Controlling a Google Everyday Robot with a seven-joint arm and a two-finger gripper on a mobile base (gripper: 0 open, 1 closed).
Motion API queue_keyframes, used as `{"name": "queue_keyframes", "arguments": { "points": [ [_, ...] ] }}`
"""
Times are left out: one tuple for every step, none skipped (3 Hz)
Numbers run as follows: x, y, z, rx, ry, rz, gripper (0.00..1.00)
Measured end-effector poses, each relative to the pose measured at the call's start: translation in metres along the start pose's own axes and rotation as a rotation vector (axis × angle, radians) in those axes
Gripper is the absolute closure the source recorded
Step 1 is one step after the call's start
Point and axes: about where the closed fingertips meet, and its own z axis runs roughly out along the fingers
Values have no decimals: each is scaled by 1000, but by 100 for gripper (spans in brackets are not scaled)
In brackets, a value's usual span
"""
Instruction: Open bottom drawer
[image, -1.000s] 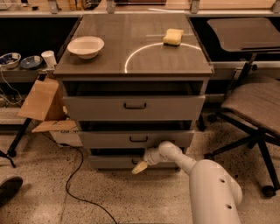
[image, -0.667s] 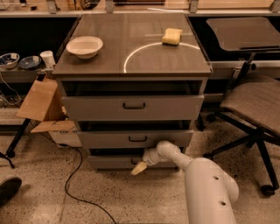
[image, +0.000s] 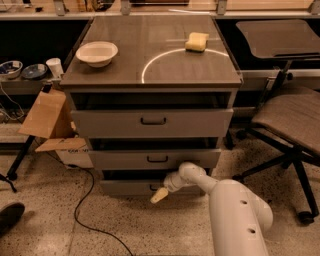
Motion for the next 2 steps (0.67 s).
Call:
{"name": "queue_keyframes", "arguments": {
  "points": [
    [8, 2, -5, 3, 16, 15, 0],
    [6, 2, -7, 3, 17, 15, 0]
  ]
}}
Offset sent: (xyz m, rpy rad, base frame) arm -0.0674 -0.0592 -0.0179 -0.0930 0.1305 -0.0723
